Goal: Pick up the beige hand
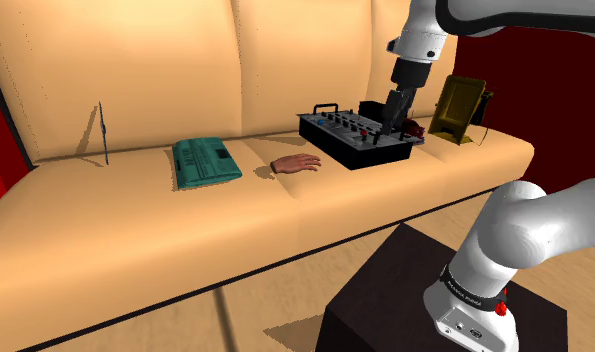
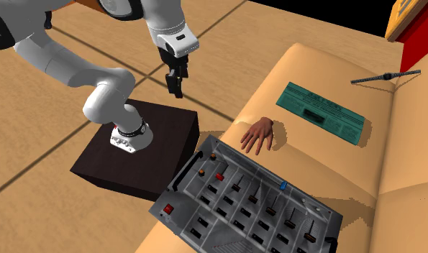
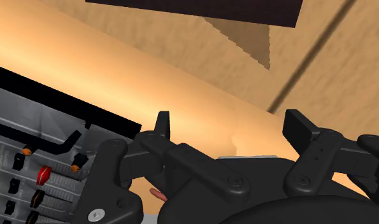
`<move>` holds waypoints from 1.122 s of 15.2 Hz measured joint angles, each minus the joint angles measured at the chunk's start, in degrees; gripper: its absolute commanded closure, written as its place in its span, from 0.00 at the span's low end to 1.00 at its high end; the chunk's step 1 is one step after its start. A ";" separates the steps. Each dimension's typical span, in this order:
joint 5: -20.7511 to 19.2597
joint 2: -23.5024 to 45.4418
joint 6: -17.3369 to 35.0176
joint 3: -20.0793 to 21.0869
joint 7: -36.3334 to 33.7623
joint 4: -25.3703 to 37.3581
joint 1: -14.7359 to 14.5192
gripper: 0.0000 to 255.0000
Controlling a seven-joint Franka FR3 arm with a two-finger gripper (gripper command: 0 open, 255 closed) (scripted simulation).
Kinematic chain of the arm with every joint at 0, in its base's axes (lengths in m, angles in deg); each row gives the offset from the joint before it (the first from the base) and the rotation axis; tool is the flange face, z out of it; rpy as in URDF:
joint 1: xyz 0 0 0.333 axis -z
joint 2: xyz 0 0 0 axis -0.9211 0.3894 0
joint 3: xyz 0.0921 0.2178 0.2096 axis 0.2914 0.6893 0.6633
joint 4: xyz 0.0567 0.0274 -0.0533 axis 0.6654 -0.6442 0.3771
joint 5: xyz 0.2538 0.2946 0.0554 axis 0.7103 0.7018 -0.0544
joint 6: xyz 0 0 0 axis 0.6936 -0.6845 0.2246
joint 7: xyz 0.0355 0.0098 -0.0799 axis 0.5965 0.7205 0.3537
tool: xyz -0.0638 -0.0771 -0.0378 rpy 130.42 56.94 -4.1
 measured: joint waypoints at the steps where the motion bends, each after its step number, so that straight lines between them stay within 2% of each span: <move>1: 0.00 0.00 0.00 0.00 0.00 0.00 0.00 0.00; 5: -0.99 7.13 1.92 -5.01 9.18 3.09 -1.68 0.00; 10: -0.59 20.19 3.95 -11.92 24.50 10.05 -4.82 0.00; 14: 1.70 31.55 3.45 -15.66 36.51 17.89 -7.24 0.00; 17: 3.95 40.82 2.09 -17.83 46.07 25.04 -8.01 0.00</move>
